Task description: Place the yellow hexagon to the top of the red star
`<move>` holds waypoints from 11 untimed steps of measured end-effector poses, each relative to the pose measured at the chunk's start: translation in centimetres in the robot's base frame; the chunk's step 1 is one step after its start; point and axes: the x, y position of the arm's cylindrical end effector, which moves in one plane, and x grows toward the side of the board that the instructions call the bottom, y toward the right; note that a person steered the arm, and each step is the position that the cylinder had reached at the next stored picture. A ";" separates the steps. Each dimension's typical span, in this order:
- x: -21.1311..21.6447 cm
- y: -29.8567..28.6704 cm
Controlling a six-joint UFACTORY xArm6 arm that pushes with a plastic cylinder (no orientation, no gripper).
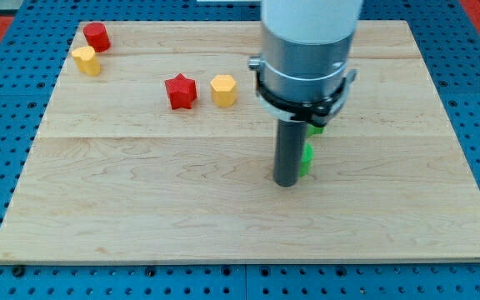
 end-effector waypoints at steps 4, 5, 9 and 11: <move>-11.5 -4.8; -16.0 -6.0; -16.0 -12.5; -21.5 -10.8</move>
